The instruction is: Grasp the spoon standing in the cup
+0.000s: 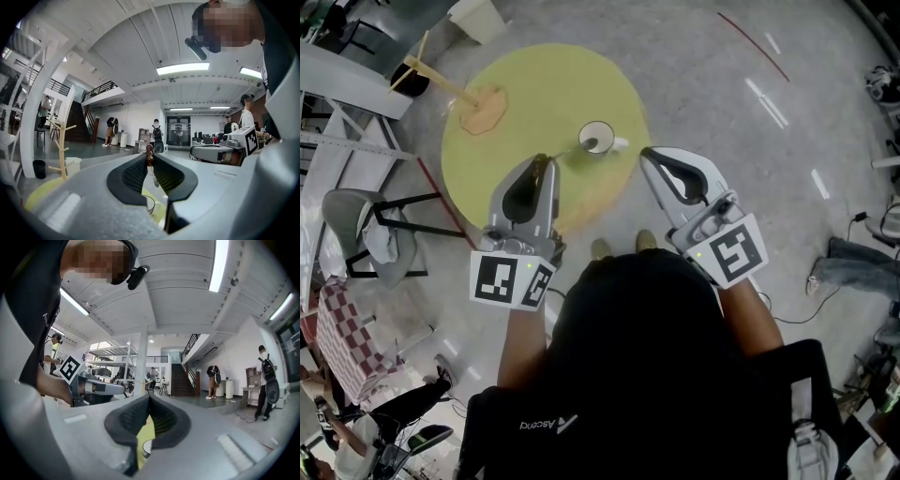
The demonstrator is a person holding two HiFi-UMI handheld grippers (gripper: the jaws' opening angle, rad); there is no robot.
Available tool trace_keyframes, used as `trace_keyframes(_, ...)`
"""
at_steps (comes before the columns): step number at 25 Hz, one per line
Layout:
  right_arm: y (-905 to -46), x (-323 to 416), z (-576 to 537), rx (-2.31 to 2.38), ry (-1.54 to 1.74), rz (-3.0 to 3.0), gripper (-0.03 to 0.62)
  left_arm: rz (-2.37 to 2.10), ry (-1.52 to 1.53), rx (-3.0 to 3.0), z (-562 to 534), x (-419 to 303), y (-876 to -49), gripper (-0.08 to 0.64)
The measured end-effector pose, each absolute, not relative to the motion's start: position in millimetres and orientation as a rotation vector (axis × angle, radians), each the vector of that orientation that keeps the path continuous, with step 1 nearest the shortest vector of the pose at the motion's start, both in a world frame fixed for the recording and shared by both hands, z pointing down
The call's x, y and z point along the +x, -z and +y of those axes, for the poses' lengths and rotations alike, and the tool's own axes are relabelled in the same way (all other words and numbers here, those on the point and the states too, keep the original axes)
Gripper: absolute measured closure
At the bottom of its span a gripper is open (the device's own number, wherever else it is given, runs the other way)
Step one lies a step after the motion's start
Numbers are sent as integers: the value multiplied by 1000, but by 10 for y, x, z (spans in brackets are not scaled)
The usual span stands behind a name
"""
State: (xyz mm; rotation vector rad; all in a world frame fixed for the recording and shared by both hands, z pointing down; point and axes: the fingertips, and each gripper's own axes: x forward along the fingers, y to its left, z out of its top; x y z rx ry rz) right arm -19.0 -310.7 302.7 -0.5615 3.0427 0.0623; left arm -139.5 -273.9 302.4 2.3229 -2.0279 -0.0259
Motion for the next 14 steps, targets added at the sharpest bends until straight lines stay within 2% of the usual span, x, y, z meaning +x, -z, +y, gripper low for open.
trace_keyframes(14, -2997, -296, -2934, -566, -80, 3054, 589, -2017, 37, 2330, -2579, -1491, -2998, 512)
